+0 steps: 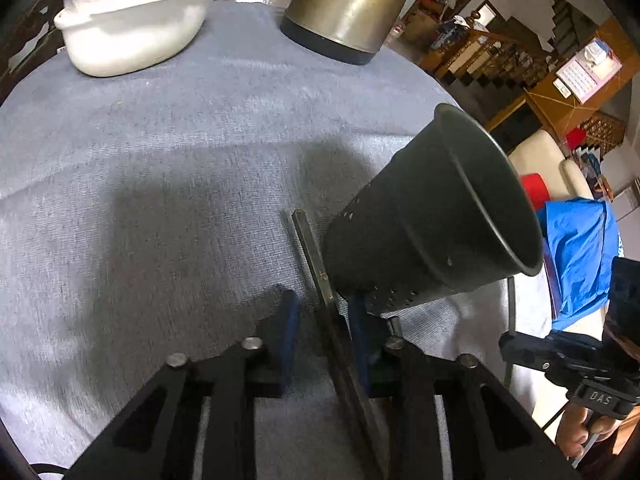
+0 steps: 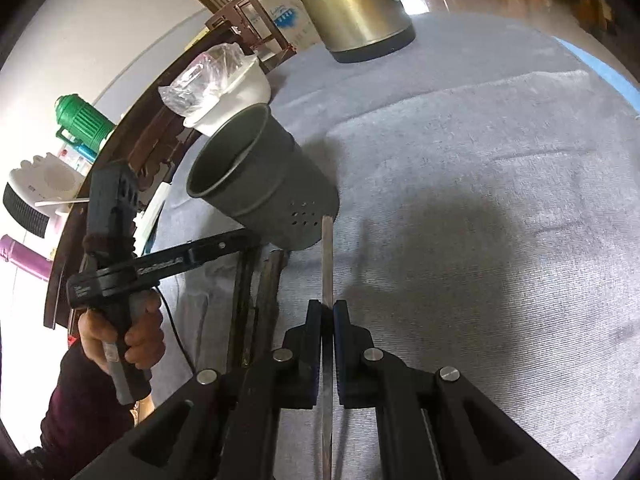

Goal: Organize utensils
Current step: 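Lift the utensil with the right gripper and carry it over the grey cup, then lower the utensil into the grey cup and open the right gripper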

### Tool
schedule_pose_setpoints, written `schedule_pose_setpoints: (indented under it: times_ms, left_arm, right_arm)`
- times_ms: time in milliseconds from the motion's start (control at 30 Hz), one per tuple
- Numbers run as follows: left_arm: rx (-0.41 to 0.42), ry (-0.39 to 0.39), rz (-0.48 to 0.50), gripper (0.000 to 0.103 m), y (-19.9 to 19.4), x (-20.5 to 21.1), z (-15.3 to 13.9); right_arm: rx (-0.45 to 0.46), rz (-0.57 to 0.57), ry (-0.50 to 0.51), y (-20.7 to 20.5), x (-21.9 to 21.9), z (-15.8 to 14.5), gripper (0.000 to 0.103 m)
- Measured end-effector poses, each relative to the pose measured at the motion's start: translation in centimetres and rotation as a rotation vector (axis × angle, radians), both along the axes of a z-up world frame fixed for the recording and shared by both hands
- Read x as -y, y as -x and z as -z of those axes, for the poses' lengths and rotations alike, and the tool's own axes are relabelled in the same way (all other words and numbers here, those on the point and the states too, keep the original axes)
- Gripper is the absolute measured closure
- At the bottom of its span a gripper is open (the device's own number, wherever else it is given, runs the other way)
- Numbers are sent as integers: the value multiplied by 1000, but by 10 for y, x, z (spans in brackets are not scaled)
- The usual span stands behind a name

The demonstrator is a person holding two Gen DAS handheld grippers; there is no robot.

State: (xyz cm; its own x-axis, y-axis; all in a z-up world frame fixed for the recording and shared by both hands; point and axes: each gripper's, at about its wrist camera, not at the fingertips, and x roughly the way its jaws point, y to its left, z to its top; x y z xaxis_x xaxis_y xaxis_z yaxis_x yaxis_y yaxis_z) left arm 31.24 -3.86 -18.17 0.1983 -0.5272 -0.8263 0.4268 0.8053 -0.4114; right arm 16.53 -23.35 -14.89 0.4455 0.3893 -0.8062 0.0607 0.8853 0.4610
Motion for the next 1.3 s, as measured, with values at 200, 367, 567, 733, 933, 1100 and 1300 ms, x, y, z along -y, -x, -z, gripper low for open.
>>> schedule_pose_setpoints:
  times_ms: [200, 367, 567, 733, 933, 1100, 1300]
  left_arm:
    - [-20, 42, -3, 90, 1, -6, 0]
    - [-7, 144, -35, 90, 14, -29, -20]
    - [41, 215, -20, 91, 33, -45, -56]
    - [68, 235, -36, 91, 34, -51, -67]
    - [50, 147, -30, 92, 36, -46, -63]
    - [-3, 64, -27, 90, 50, -46, -42]
    - [-104, 36, -66, 82, 60, -44, -9]
  right_arm:
    - [57, -22, 20, 4, -8, -14, 97]
    - [134, -41, 17, 10, -18, -33, 97]
    - [214, -60, -1, 17, -30, -53, 97]
    - [220, -70, -1, 22, -37, -58, 97]
    - [222, -54, 7, 28, -31, -60, 97]
    - [194, -40, 11, 30, -23, -51, 97]
    - [142, -30, -22, 32, -20, -32, 97]
